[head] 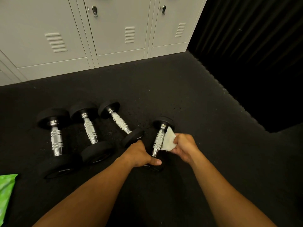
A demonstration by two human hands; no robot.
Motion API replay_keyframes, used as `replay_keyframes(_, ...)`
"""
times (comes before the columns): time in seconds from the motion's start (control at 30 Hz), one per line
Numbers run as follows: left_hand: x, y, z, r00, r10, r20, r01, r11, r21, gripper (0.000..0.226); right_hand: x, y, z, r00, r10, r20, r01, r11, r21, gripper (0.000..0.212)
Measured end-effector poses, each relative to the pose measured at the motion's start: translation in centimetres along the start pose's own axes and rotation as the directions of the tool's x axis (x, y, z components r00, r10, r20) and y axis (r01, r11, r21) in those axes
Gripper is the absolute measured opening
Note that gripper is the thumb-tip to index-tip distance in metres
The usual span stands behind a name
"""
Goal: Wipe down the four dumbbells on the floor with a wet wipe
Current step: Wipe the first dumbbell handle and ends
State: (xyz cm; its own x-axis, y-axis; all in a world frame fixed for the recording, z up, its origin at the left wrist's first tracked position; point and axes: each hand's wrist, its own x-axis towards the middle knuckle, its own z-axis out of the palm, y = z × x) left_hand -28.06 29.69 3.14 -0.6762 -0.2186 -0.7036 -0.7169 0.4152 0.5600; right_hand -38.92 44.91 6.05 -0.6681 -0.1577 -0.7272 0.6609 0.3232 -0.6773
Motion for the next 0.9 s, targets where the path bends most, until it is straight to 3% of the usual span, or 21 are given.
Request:
replay_keyframes(0.03,0.0,0.1,0.0,1.0,0.002,0.004,-0.002,1.0,0.006,0.12,0.2,-0.5,0.1,0.993,-0.099,-0.058,0.089,0.983,-0.162,0.03)
replay_keyframes(0.1,-0.1,0.2,0.0,1.0,0.002,0.009,-0.003,1.0,0.019,0.121,0.1,-1.0,0.4,0.939,-0.332,-0.088,0.245,0.826,-0.507,0.036)
replay_keyframes(0.17,-0.1,0.2,0.0,1.0,0.001,0.002,-0.001,1.0,0.016,0.121,-0.1,-0.7,1.0,0.894,-0.448,0.014,0.304,0.582,-0.754,0.053)
replay_keyframes(0.23,-0.2,0.1,0.0,1.0,-0.002,-0.008,0.002,1.0,0.013,0.121,-0.1,0.3,1.5,0.866,-0.473,0.164,0.335,0.304,-0.892,0.06)
replay_keyframes(0.33,-0.2,-0.1,0.1,1.0,0.007,-0.014,-0.007,1.0,-0.002,0.117,0.9,1.7,1.7,0.817,-0.444,0.368,0.434,0.053,-0.899,0.066)
replay_keyframes(0.47,-0.3,0.1,0.3,1.0,0.017,-0.004,-0.017,1.0,0.007,0.114,2.5,2.9,2.1,0.735,-0.274,0.62,0.576,-0.232,-0.784,0.068)
replay_keyframes(0.57,-0.3,0.2,0.3,1.0,0.012,0.002,-0.012,1.0,0.012,0.114,2.9,2.2,1.5,0.646,-0.136,0.751,0.668,-0.376,-0.642,0.063)
replay_keyframes(0.67,-0.3,0.2,0.4,1.0,0.007,-0.005,-0.007,1.0,0.017,0.117,3.5,0.7,0.7,0.62,-0.09,0.779,0.683,-0.426,-0.593,0.062)
replay_keyframes(0.9,-0.3,0.3,0.4,1.0,-0.016,-0.013,0.016,1.0,0.001,0.115,5.3,-1.1,3.6,0.734,-0.166,0.658,0.458,-0.595,-0.66,0.034)
